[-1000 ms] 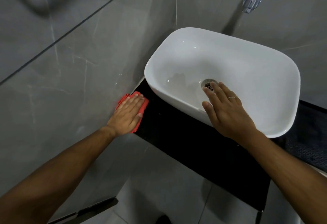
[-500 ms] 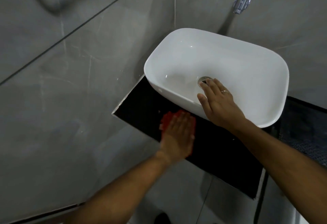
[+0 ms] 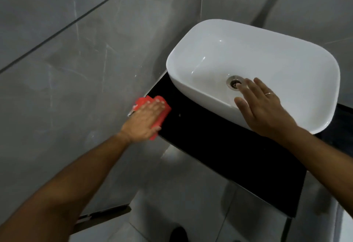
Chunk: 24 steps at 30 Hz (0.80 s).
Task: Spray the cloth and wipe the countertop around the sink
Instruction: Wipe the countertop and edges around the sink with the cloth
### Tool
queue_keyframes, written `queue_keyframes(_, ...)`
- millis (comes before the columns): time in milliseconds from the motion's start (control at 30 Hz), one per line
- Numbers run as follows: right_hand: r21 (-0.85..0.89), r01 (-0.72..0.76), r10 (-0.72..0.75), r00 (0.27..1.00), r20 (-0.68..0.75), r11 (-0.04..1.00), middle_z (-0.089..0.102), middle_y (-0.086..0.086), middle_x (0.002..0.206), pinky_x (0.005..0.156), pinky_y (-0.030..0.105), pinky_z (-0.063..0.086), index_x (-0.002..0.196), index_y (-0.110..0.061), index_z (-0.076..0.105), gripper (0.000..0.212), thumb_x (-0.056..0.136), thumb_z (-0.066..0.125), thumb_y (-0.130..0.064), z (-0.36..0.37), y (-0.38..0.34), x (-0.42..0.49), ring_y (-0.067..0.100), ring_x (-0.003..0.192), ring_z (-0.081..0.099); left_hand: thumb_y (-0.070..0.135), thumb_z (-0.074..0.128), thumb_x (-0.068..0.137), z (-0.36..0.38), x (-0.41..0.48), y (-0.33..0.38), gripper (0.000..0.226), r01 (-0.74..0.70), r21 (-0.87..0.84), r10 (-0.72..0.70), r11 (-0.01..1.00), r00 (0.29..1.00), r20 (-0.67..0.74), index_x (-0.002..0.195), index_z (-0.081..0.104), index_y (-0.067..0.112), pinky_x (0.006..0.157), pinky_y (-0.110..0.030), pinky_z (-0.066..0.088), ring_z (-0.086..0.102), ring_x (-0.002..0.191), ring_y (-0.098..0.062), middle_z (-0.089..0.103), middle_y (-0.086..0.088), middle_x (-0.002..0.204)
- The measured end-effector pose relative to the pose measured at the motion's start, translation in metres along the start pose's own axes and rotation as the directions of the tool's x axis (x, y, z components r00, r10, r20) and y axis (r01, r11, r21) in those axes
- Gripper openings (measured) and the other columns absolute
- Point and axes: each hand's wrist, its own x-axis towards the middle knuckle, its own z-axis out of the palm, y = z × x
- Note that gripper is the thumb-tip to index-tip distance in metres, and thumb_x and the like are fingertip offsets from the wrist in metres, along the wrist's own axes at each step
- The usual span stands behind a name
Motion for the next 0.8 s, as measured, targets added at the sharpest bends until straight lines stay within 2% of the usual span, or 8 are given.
queue_keyframes(133,0.019,-0.009,0.010,0.999,-0.035,1.000,0.036,0.018,0.156,0.114,0.061,0.030,0.148,-0.013,0.036,0.070,0.099,0.016,-0.058,-0.001,-0.002,-0.002,0.040,0.147,0.028,0.066,0.016,0.099,-0.002,-0.007,-0.024,0.088,-0.028,0.100,0.022,0.995,0.998,0.055,0.149,0.036,-0.003,0.124,-0.050,0.014,0.025,0.149,-0.039,0.037,-0.026,0.155)
queue_keyframes(233,0.027,-0.009,0.010,0.999,-0.032,1.000,0.036,0.017,0.157,0.115,0.060,0.029,0.148,-0.013,0.037,0.071,0.098,0.018,-0.059,-0.004,-0.006,-0.002,0.040,0.148,0.026,0.075,0.023,0.093,-0.006,-0.008,-0.028,0.099,-0.106,0.152,0.093,0.983,0.992,0.090,0.155,0.021,-0.002,0.124,-0.052,0.013,0.012,0.153,-0.038,0.020,-0.025,0.162)
queue_keyframes(333,0.029,-0.017,0.017,0.999,-0.031,0.999,0.033,0.016,0.159,0.116,0.059,0.028,0.149,-0.014,0.036,0.071,0.097,0.020,-0.059,-0.005,-0.005,-0.003,0.039,0.149,0.023,0.078,0.043,0.085,-0.025,0.000,-0.044,0.110,-0.265,0.253,0.202,0.930,0.948,0.247,0.158,0.007,0.004,0.125,-0.050,0.014,0.008,0.154,-0.037,0.008,-0.022,0.165)
queue_keyframes(400,0.030,-0.010,0.011,0.999,-0.033,0.999,0.033,0.016,0.159,0.117,0.058,0.027,0.149,-0.015,0.035,0.071,0.097,0.019,-0.061,-0.004,-0.005,-0.003,0.039,0.149,0.023,0.078,0.051,0.081,-0.036,0.012,-0.049,0.117,-0.309,0.303,0.196,0.901,0.916,0.351,0.158,-0.003,0.008,0.125,-0.046,0.017,0.013,0.154,-0.034,0.010,-0.019,0.166)
queue_keyframes(500,0.027,0.004,-0.003,0.999,-0.035,1.000,0.033,0.016,0.158,0.116,0.059,0.028,0.149,-0.016,0.034,0.071,0.098,0.018,-0.063,-0.001,-0.002,-0.001,0.039,0.149,0.024,0.088,0.047,0.072,-0.035,0.018,-0.046,0.126,-0.272,0.397,0.134,0.877,0.930,0.341,0.159,-0.001,0.011,0.123,-0.043,0.019,0.020,0.152,-0.031,0.015,-0.015,0.166)
queue_keyframes(567,0.024,0.010,-0.009,0.999,-0.045,1.000,0.034,0.016,0.158,0.116,0.059,0.029,0.148,-0.017,0.034,0.070,0.098,0.018,-0.064,0.002,0.000,-0.001,0.039,0.148,0.025,0.092,0.042,0.071,-0.033,0.016,-0.042,0.129,-0.246,0.410,0.115,0.878,0.941,0.318,0.158,-0.001,0.008,0.125,-0.046,0.012,0.013,0.154,-0.033,0.011,-0.016,0.167)
queue_keyframes(633,0.029,0.016,-0.014,0.998,-0.054,0.999,0.034,0.016,0.158,0.116,0.059,0.028,0.148,-0.018,0.032,0.070,0.098,0.017,-0.065,0.004,0.002,0.000,0.039,0.149,0.025,0.091,0.044,0.070,-0.032,0.013,-0.039,0.130,-0.225,0.395,0.104,0.891,0.947,0.304,0.157,-0.001,0.006,0.126,-0.049,0.009,0.008,0.154,-0.036,0.010,-0.020,0.166)
queue_keyframes(800,0.120,-0.009,0.014,0.999,-0.045,0.993,0.026,0.007,0.162,0.118,0.055,0.022,0.148,-0.026,0.026,0.067,0.097,0.018,-0.069,0.004,0.002,-0.001,0.032,0.152,0.016,0.083,0.058,0.071,-0.034,0.010,-0.025,0.126,-0.172,0.269,0.091,0.947,0.953,0.290,0.156,0.014,0.001,0.123,-0.054,0.012,0.010,0.152,-0.041,0.016,-0.025,0.163)
